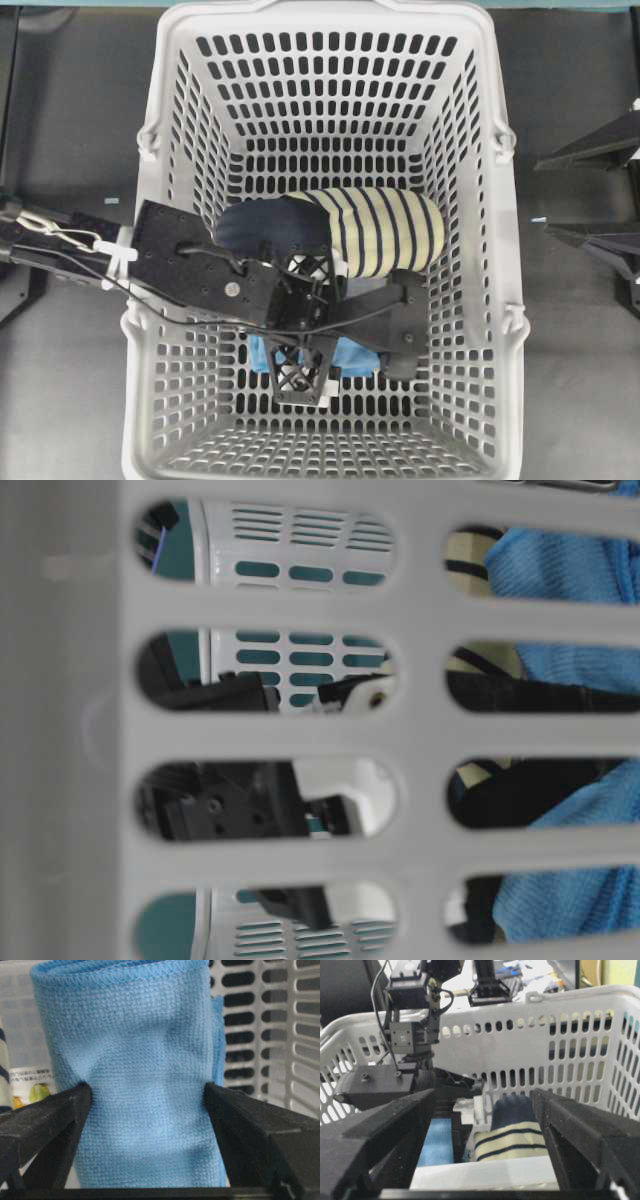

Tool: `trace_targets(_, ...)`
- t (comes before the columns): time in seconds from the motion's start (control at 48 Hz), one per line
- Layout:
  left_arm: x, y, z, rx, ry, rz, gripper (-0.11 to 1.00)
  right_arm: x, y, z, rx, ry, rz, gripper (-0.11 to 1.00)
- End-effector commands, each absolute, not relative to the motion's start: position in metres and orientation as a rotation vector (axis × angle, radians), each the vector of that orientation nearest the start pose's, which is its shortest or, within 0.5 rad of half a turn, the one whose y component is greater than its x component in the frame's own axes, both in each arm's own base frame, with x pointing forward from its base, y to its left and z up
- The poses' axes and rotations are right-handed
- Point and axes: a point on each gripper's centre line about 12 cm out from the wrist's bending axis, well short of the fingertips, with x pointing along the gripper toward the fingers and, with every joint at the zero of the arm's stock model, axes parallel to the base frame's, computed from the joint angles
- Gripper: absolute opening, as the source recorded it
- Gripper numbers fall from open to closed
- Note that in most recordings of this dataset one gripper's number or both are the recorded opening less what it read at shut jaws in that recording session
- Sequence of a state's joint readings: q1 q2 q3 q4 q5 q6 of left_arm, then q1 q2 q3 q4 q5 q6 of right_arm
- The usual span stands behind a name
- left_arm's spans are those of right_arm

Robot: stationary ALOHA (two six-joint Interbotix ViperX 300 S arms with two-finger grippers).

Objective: Pick up the blue cloth from the shopping basket with the left arm.
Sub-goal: 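Close the left gripper on the folded light-blue cloth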

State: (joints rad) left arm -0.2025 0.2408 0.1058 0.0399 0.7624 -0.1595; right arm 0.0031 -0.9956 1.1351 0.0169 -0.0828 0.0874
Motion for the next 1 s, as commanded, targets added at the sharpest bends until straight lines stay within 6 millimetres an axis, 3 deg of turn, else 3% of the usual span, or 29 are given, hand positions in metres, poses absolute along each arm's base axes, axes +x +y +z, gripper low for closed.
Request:
trace_targets(0.0, 0.453, -0.089, 0.190, -0.008, 1.101, -0.072, 0.89, 0.197, 0.000, 0.298, 0.109, 0.040, -0.002, 0.76)
trace_targets(0.208, 0.446, -0.090, 0.184, -0.018, 1.097, -0.071, 0.81, 0.197, 0.000, 0.298, 0.109, 0.040, -0.004, 0.76)
trace_targets(0.479, 0.443, -0.096, 0.196, -0.012, 1.072, -0.088, 0.18, 0.197, 0.000, 0.297, 0.109, 0.040, -0.004, 0.75)
trace_targets(0.667, 0.441, -0.096, 0.239, -0.024, 1.002, -0.095, 0.18, 0.197, 0.000, 0.296, 0.107, 0.040, -0.004, 0.75)
trace_targets(0.98, 0.429, -0.093, 0.349, -0.032, 0.932, -0.096, 0.18, 0.197, 0.000, 0.295, 0.109, 0.041, -0.004, 0.75)
